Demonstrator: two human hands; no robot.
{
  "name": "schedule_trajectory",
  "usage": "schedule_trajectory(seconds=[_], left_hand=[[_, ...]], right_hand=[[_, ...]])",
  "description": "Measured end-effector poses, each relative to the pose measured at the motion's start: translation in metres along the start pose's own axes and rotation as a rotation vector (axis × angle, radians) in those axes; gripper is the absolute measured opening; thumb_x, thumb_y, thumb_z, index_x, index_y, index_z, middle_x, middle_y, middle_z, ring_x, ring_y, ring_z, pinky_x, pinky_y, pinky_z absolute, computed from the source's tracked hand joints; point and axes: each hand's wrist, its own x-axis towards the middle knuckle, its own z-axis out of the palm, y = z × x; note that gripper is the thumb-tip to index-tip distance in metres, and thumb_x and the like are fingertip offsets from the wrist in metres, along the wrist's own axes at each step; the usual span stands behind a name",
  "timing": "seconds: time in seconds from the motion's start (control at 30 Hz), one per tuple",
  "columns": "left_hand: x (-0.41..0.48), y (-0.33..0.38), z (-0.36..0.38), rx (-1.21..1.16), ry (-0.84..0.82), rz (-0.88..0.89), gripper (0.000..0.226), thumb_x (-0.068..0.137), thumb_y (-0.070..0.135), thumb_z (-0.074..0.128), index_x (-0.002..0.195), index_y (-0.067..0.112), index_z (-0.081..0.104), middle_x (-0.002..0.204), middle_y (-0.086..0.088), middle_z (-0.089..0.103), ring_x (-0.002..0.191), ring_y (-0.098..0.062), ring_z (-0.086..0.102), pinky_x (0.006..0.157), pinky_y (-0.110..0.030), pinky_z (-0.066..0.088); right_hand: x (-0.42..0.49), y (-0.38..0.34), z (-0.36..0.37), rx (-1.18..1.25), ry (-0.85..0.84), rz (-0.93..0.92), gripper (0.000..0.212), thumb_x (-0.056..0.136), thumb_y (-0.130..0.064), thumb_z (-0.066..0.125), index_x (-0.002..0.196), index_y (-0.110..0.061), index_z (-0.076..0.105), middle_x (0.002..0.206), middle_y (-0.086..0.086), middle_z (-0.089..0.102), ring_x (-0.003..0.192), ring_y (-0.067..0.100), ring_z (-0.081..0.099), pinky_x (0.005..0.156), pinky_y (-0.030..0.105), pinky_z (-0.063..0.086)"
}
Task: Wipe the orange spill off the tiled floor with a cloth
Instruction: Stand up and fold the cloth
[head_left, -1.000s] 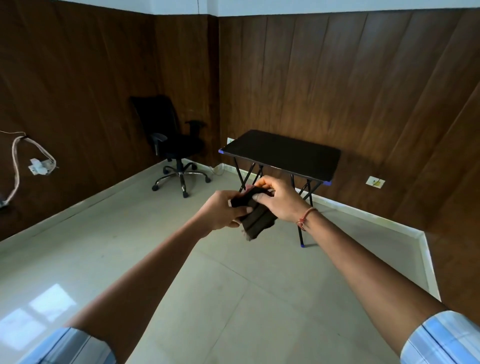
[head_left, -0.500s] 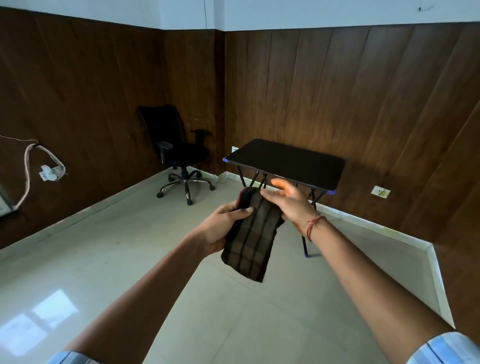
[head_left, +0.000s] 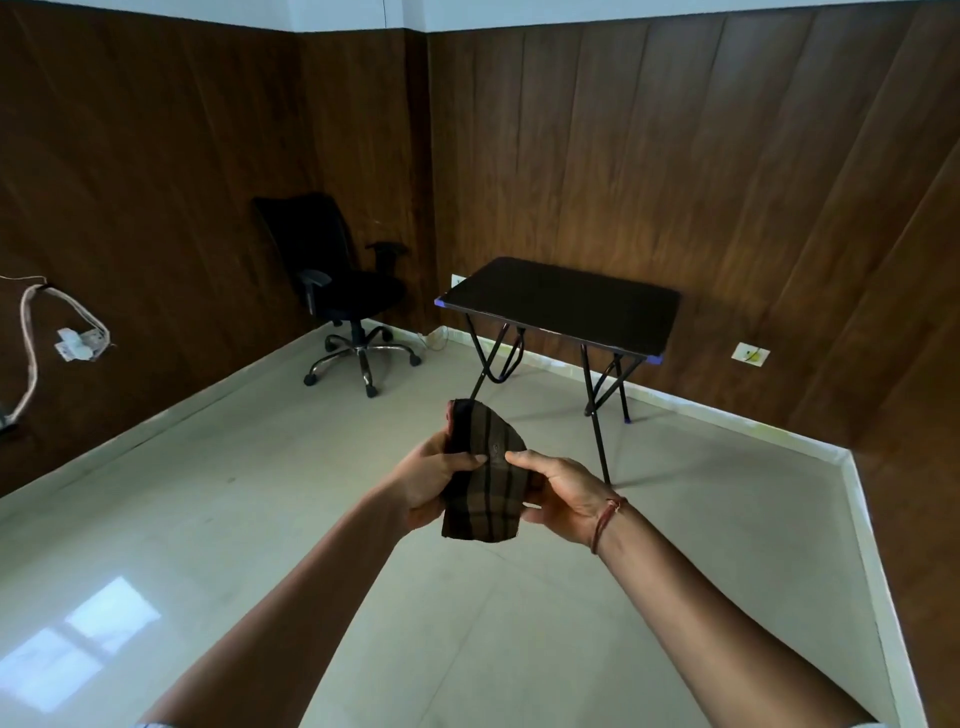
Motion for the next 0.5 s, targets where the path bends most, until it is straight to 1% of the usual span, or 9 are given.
schedule_trajectory(seconds=[0.07,0.13,0.2,0.27,0.3,0.33,0.4,0.47,0.5], left_hand=[[0.003,-0.001,-0.002,0.022,0.025,0.020,0.044,0.089,-0.009,0.051,0.130,0.006,0.051,0.124,-0.022,0.062,0.114,-0.039,0.061,0.099,-0.051,0.048],[0.008,0.000,-0.003,0.013,0.064,-0.004,0.041,0.090,-0.008,0.051,0.129,0.005,0.052,0.122,-0.022,0.063,0.111,-0.037,0.063,0.096,-0.050,0.051],[0.012,0.002,-0.004,-0.013,0.130,-0.076,0.033,0.093,-0.004,0.050,0.125,0.004,0.054,0.116,-0.021,0.065,0.103,-0.034,0.065,0.088,-0.046,0.054],[0.013,0.002,-0.007,-0.005,0.149,-0.154,0.029,0.095,0.000,0.048,0.123,-0.001,0.054,0.111,-0.022,0.066,0.097,-0.032,0.066,0.081,-0.043,0.056],[0.013,0.002,-0.009,0.001,0.116,-0.149,0.032,0.094,-0.001,0.047,0.125,-0.003,0.053,0.114,-0.024,0.065,0.098,-0.033,0.066,0.082,-0.044,0.056],[0.012,0.003,-0.010,0.001,0.063,-0.104,0.035,0.093,-0.005,0.046,0.127,-0.003,0.052,0.118,-0.024,0.064,0.102,-0.034,0.064,0.085,-0.045,0.056],[0.011,0.007,-0.013,-0.035,-0.052,0.070,0.038,0.090,-0.012,0.043,0.123,0.002,0.057,0.117,-0.020,0.064,0.104,-0.034,0.063,0.090,-0.048,0.053],[0.010,0.016,-0.014,-0.037,-0.080,0.216,0.038,0.091,-0.013,0.041,0.104,0.008,0.069,0.109,-0.015,0.068,0.102,-0.030,0.064,0.093,-0.048,0.051],[0.012,0.022,-0.016,-0.021,-0.069,0.254,0.040,0.092,-0.013,0.040,0.094,0.010,0.073,0.108,-0.012,0.069,0.102,-0.028,0.065,0.093,-0.047,0.051]], right_hand=[[0.003,-0.001,0.004,0.034,-0.003,-0.034,0.029,0.086,-0.013,0.063,0.112,-0.001,0.065,0.104,0.015,0.068,0.096,0.026,0.065,0.084,0.039,0.053],[0.006,-0.003,0.008,0.055,0.034,-0.067,0.030,0.088,-0.007,0.059,0.116,0.002,0.062,0.108,0.019,0.066,0.095,0.029,0.065,0.078,0.037,0.055],[0.008,-0.004,0.010,0.019,0.087,-0.054,0.026,0.090,-0.005,0.056,0.115,0.000,0.064,0.110,0.020,0.067,0.094,0.029,0.066,0.075,0.034,0.056],[0.010,-0.005,0.008,-0.027,0.113,-0.031,0.027,0.091,-0.005,0.054,0.117,-0.001,0.063,0.115,0.021,0.066,0.100,0.031,0.064,0.082,0.038,0.055],[0.010,-0.006,0.007,-0.035,0.110,-0.032,0.028,0.092,-0.003,0.053,0.118,-0.001,0.063,0.117,0.021,0.065,0.103,0.032,0.063,0.088,0.041,0.053],[0.010,-0.008,0.006,-0.032,0.100,-0.054,0.029,0.092,-0.001,0.052,0.118,-0.003,0.063,0.117,0.021,0.065,0.106,0.033,0.062,0.092,0.043,0.051],[0.009,-0.014,0.004,-0.006,0.070,-0.171,0.029,0.091,0.003,0.051,0.114,-0.009,0.065,0.116,0.018,0.067,0.108,0.032,0.062,0.094,0.046,0.050],[0.006,-0.023,0.005,-0.007,0.038,-0.292,0.027,0.091,0.004,0.050,0.103,-0.011,0.069,0.108,0.014,0.069,0.103,0.030,0.064,0.092,0.045,0.049],[0.006,-0.028,0.007,-0.003,0.029,-0.329,0.029,0.090,0.006,0.049,0.092,-0.012,0.071,0.103,0.012,0.069,0.100,0.029,0.063,0.089,0.045,0.049]])
